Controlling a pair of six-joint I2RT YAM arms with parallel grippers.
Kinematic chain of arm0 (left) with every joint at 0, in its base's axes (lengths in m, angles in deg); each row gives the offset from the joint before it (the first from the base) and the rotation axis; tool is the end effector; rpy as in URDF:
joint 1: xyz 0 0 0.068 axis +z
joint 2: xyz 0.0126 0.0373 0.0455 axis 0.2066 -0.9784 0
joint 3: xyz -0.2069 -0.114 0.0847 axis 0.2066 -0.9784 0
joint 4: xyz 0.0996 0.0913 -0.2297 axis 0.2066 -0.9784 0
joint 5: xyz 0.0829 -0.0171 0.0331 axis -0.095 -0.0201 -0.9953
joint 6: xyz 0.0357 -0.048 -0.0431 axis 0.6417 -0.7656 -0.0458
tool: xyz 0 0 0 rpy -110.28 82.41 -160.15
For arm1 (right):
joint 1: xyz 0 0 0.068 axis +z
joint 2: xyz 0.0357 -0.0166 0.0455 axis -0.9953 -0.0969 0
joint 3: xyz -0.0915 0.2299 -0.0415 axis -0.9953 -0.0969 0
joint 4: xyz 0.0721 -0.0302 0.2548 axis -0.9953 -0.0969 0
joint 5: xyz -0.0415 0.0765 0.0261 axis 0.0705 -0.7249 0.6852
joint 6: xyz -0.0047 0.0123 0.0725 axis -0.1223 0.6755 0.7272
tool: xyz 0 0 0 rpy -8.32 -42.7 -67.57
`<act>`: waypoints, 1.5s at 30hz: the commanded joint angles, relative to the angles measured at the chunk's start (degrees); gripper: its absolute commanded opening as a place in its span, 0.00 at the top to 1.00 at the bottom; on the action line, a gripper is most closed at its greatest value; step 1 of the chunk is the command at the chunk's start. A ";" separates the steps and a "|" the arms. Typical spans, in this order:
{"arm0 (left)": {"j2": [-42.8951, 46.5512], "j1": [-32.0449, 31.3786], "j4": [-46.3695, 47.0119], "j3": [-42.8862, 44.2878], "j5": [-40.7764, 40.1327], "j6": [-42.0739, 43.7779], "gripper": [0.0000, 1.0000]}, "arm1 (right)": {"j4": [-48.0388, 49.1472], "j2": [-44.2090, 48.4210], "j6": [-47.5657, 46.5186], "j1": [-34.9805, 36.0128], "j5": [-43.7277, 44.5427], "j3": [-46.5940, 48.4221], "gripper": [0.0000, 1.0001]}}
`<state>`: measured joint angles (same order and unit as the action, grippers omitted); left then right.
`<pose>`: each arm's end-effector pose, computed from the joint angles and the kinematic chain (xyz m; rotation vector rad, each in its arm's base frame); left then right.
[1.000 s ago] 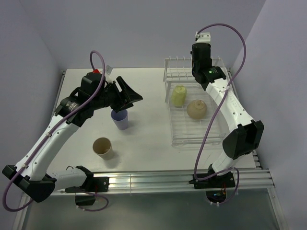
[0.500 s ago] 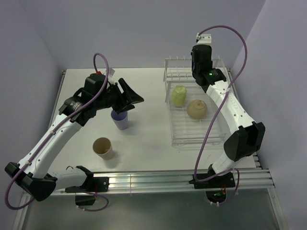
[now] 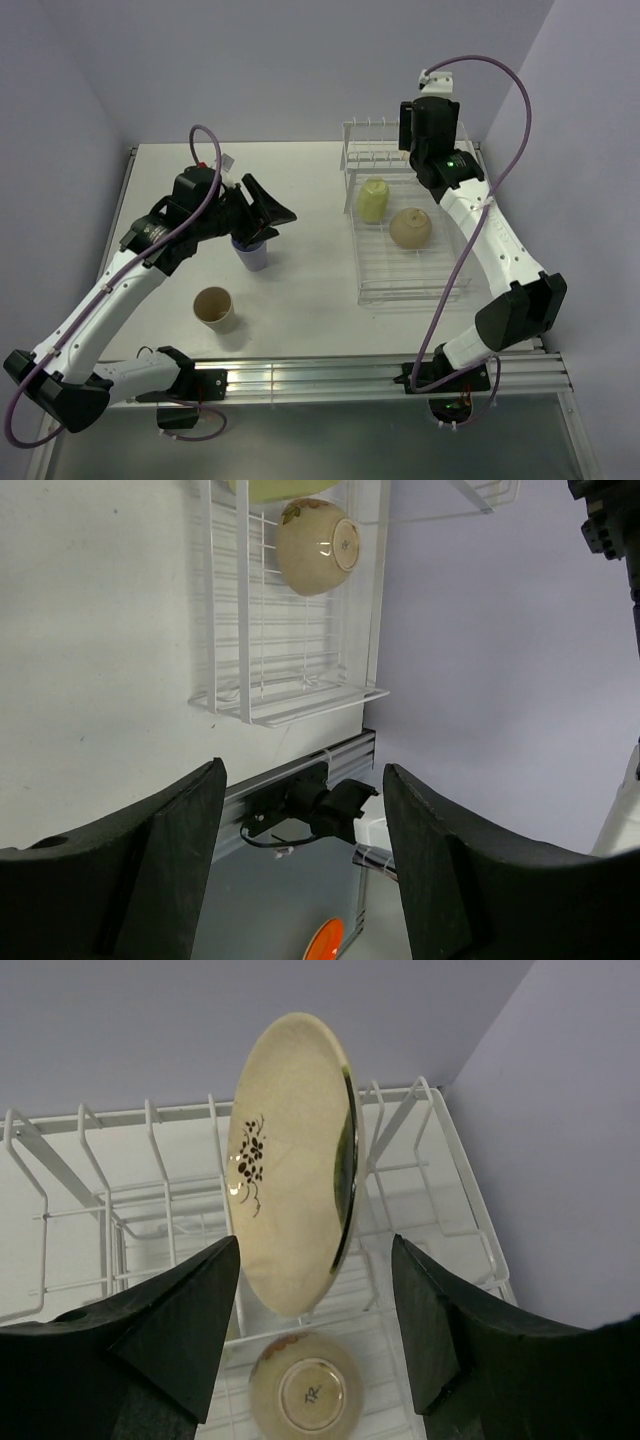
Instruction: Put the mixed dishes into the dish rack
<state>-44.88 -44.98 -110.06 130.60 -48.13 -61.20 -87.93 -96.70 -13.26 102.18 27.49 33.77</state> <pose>0.2212 -0.1614 0.3651 -0.4546 2.2962 -1.1944 0.3631 0.0832 0.3991 0.0653 1.8430 -0.2978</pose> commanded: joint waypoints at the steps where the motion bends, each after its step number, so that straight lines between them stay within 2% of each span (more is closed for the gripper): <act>1: 2.06 0.27 3.32 -1.39 -0.53 -1.53 0.30 | 2.90 4.34 0.23 -0.33 1.53 -1.50 0.30; 7: 0.48 0.36 2.45 -1.84 -2.46 -3.20 0.29 | 2.03 7.94 0.84 -0.25 2.68 -2.73 0.28; 12: -5.23 1.24 -1.41 -0.70 -6.23 -5.31 0.28 | -4.90 10.66 8.39 1.86 2.42 2.44 0.27; 18: -10.50 5.10 -7.66 2.81 -13.36 -1.72 0.28 | -14.57 10.50 13.58 11.16 2.51 13.69 0.27; 21: -11.83 6.78 -11.35 3.52 -18.54 -0.39 0.29 | -23.52 9.88 15.52 16.79 1.01 18.88 0.27; 26: -10.69 7.57 -14.00 0.81 -21.01 -2.41 0.30 | -25.31 14.70 15.96 24.00 1.01 14.77 0.27; 33: -7.61 8.18 -14.34 -3.68 -23.82 -4.43 0.39 | -27.95 21.55 14.20 24.63 -0.22 10.82 0.27; 45: -12.61 12.93 -12.85 -7.11 -22.33 0.84 0.39 | -29.09 28.86 17.19 24.89 -3.12 2.02 0.27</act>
<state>-56.14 -33.27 -124.18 123.78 -70.12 -63.00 -116.96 -68.63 3.32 126.66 24.70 36.72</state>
